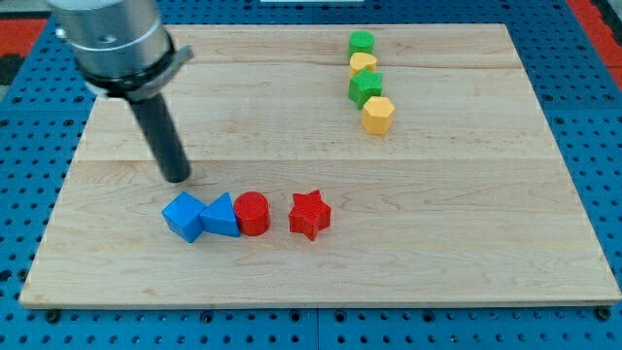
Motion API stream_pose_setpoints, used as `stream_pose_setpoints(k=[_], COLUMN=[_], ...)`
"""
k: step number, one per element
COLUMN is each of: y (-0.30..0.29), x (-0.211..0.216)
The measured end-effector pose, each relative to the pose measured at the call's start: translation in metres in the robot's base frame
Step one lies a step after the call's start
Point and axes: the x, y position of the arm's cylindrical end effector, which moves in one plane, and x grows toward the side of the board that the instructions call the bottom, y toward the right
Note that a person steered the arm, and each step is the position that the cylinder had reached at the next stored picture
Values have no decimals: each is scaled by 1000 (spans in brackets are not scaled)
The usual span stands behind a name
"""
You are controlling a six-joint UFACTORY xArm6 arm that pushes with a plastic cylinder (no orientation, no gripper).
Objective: Push the red star towards the bottom right side of the board
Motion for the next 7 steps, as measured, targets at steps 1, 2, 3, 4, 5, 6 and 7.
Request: stream_pose_setpoints(k=[1, 2, 3, 4, 5, 6, 7], y=[85, 184, 261, 227, 134, 96, 92], x=[0, 12, 83, 107, 104, 102, 102])
